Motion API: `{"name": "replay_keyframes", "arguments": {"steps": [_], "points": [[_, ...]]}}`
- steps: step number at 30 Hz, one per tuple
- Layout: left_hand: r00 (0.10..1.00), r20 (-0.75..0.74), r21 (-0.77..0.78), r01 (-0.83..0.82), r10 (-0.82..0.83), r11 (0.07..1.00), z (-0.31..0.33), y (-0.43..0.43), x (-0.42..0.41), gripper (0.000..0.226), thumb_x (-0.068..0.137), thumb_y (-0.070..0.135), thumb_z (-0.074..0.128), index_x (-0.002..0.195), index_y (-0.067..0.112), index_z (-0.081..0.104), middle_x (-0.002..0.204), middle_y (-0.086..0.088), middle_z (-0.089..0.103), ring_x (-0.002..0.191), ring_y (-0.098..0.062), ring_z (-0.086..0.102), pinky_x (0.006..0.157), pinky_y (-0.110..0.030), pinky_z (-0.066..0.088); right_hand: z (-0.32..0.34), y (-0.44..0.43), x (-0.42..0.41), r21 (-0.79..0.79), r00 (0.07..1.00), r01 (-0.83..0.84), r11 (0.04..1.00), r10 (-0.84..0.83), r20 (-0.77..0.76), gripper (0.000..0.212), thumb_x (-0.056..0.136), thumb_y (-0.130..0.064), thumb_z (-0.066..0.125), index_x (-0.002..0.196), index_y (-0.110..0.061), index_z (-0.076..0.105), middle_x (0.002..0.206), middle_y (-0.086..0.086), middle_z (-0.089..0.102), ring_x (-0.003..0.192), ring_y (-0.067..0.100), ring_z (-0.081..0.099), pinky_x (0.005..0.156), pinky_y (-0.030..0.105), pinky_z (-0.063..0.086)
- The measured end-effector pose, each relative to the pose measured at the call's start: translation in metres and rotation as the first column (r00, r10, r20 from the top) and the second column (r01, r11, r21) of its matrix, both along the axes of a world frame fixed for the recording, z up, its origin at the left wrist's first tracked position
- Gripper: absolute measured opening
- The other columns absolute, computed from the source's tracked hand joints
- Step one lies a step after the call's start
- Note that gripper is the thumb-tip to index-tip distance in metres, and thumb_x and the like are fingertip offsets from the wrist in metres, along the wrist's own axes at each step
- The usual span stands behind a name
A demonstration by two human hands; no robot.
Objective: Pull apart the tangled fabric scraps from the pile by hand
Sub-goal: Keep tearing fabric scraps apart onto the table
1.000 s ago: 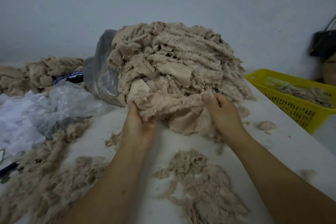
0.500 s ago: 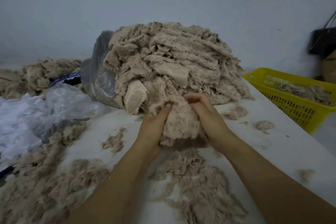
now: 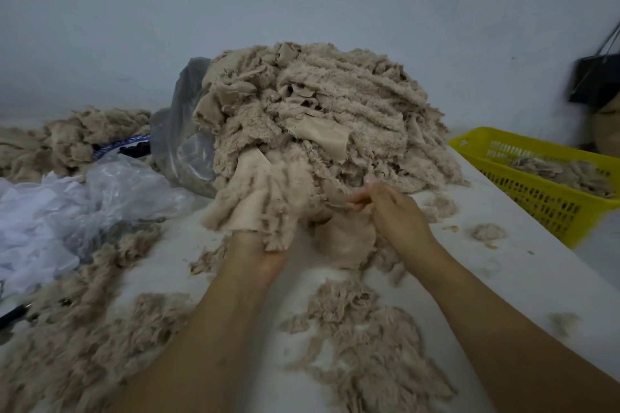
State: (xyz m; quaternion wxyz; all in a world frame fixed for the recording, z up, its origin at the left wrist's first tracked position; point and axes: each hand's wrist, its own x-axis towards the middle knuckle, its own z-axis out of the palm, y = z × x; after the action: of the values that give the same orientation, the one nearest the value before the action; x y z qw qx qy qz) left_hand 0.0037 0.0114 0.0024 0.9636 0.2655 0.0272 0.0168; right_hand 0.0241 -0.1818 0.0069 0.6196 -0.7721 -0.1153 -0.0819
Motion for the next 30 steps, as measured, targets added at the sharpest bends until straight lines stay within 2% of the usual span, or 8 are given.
{"name": "replay_keyframes", "arguments": {"steps": [4, 10, 14, 17, 21, 24, 27, 30], "points": [[0.983, -0.183, 0.574, 0.101, 0.008, 0.812, -0.009, -0.022, -0.006, 0.049, 0.107, 0.008, 0.029, 0.066, 0.01, 0.056, 0.043, -0.003, 0.054, 0.03, -0.006, 0.052, 0.03, -0.018, 0.039, -0.003, 0.016, -0.01, 0.033, 0.914, -0.388, 0.921, 0.39, -0.114, 0.046, 0.081, -0.068, 0.056, 0.106, -0.031, 0.067, 0.093, -0.011, 0.074, 0.083, 0.006, 0.07, 0.07, 0.014, 0.051], [0.967, -0.069, 0.636, 0.233, -0.246, 0.736, -0.003, -0.032, -0.011, 0.046, 0.088, 0.057, 0.059, 0.094, 0.016, 0.08, 0.093, -0.007, 0.077, 0.087, -0.012, 0.074, 0.07, -0.025, 0.058, -0.005, 0.015, -0.007, 0.26, 0.822, -0.442, 0.858, 0.504, -0.264, 0.04, 0.08, -0.053, 0.063, 0.101, -0.018, 0.066, 0.074, 0.002, 0.065, 0.056, 0.01, 0.059, 0.049, 0.021, 0.046], [0.996, 0.049, 0.733, 0.014, -0.073, 0.68, -0.009, -0.03, -0.001, 0.047, 0.08, 0.062, 0.057, 0.107, 0.029, 0.076, 0.116, 0.004, 0.073, 0.11, -0.008, 0.066, 0.097, -0.03, 0.051, 0.008, -0.013, 0.013, 0.703, 0.983, -0.084, 0.706, 0.175, -0.058, 0.026, 0.099, -0.013, 0.049, 0.079, -0.009, 0.064, 0.069, 0.001, 0.068, 0.069, 0.017, 0.064, 0.057, 0.024, 0.053], [0.987, 0.157, 0.955, -0.149, -0.013, 0.257, -0.02, -0.026, 0.004, 0.023, 0.094, 0.042, 0.061, 0.114, 0.033, 0.066, 0.123, 0.011, 0.064, 0.106, 0.005, 0.06, 0.096, -0.02, 0.049, 0.014, -0.05, 0.027, 0.939, 0.969, 0.206, 0.277, -0.191, -0.156, 0.025, 0.102, -0.03, 0.048, 0.086, -0.013, 0.058, 0.078, -0.001, 0.066, 0.073, 0.018, 0.065, 0.06, 0.025, 0.053], [0.981, 0.072, 0.931, -0.131, -0.18, -0.341, -0.034, -0.029, 0.009, 0.035, 0.095, 0.032, 0.063, 0.128, 0.025, 0.06, 0.128, 0.007, 0.049, 0.123, -0.012, 0.038, 0.102, -0.022, 0.033, -0.007, -0.038, 0.032, 0.734, 0.895, 0.444, 0.514, -0.204, -0.397, 0.037, 0.101, -0.047, 0.048, 0.095, -0.012, 0.058, 0.082, 0.002, 0.056, 0.067, 0.013, 0.062, 0.056, 0.022, 0.053], [0.974, 0.159, 0.951, -0.196, -0.162, -0.241, -0.032, -0.03, 0.007, 0.004, 0.096, 0.024, 0.062, 0.095, 0.024, 0.065, 0.109, 0.006, 0.055, 0.113, -0.016, 0.044, 0.096, -0.025, 0.039, -0.017, -0.016, 0.028, 0.201, 0.958, 0.25, 0.947, -0.213, -0.191, 0.018, 0.098, -0.034, 0.054, 0.088, -0.022, 0.064, 0.081, -0.002, 0.064, 0.057, 0.004, 0.062, 0.053, 0.02, 0.048], [0.943, 0.275, 0.952, -0.294, -0.186, -0.084, -0.025, -0.031, 0.001, 0.017, 0.097, 0.019, 0.06, 0.083, 0.029, 0.059, 0.098, 0.008, 0.059, 0.101, -0.011, 0.053, 0.086, -0.025, 0.042, -0.026, 0.002, 0.021, -0.254, 0.999, -0.005, 0.967, 0.018, 0.05, 0.017, 0.098, -0.047, 0.05, 0.087, -0.04, 0.061, 0.089, -0.012, 0.065, 0.078, -0.007, 0.06, 0.065, 0.014, 0.042], [0.923, 0.309, 0.945, -0.271, -0.228, 0.182, -0.016, -0.037, -0.01, 0.017, 0.098, 0.021, 0.059, 0.087, 0.033, 0.062, 0.094, 0.016, 0.066, 0.094, -0.004, 0.061, 0.082, -0.019, 0.048, -0.023, 0.012, 0.013, -0.118, 0.986, -0.157, 0.981, 0.149, -0.067, 0.032, 0.095, -0.064, 0.041, 0.089, -0.045, 0.067, 0.097, -0.019, 0.07, 0.092, -0.009, 0.062, 0.082, 0.021, 0.046]]}}
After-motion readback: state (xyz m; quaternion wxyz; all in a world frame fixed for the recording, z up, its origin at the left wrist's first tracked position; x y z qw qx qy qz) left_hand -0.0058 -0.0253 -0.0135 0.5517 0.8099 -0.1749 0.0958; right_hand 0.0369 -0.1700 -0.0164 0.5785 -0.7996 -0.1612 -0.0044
